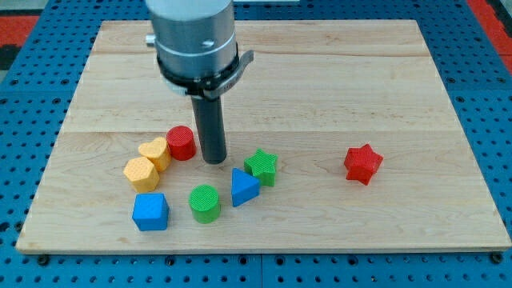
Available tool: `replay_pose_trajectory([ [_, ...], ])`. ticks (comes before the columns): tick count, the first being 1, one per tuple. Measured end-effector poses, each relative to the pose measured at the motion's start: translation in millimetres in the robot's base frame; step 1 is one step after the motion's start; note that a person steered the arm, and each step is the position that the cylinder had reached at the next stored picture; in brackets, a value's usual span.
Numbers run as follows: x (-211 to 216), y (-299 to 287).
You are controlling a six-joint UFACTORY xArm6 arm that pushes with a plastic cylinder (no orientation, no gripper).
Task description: Move the green star into the red star
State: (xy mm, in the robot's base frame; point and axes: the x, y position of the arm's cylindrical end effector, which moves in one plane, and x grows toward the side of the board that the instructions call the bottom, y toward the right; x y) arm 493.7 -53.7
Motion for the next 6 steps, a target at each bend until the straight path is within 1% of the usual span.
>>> replay_pose_trajectory([
  [1,-7,74],
  [2,9,61],
  [3,8,26],
  [4,52,30],
  [5,42,91],
  [6,43,147],
])
